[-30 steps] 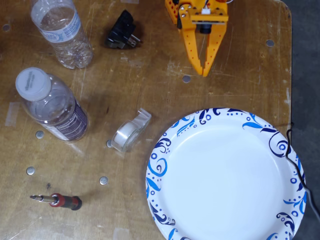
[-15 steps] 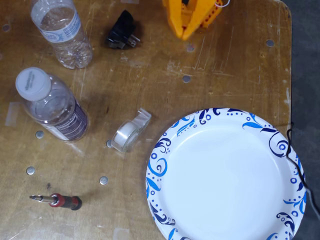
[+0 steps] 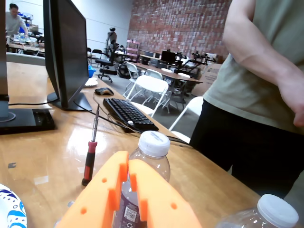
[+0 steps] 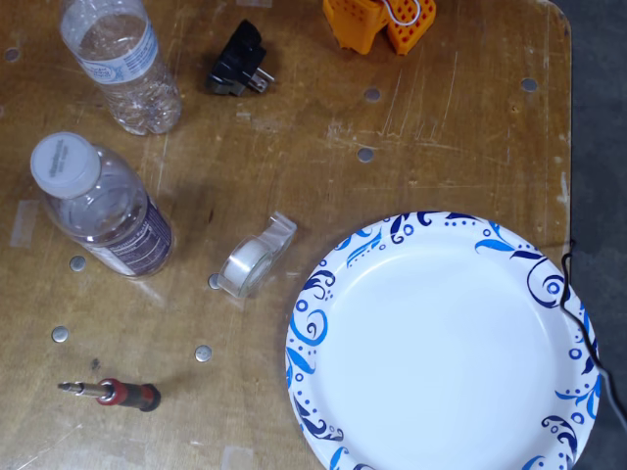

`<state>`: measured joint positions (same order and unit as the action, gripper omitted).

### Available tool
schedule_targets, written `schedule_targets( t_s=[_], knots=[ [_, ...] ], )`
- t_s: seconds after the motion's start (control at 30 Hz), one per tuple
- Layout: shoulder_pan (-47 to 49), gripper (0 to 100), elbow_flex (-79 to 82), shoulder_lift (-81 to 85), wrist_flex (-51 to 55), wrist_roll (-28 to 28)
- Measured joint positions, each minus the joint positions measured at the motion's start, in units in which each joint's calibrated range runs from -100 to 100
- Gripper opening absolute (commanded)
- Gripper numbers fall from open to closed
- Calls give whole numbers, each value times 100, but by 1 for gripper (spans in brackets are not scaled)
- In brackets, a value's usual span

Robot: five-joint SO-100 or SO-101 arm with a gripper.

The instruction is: Move the bottles to the plate

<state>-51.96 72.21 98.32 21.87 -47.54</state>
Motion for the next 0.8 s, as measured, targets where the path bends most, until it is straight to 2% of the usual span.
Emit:
schedule_targets(
  t_s=[0.6,0.8],
  knots=[
    [-820,3,746,0,0,-73],
    [-902,12,1052,0,0,-620]
  ],
)
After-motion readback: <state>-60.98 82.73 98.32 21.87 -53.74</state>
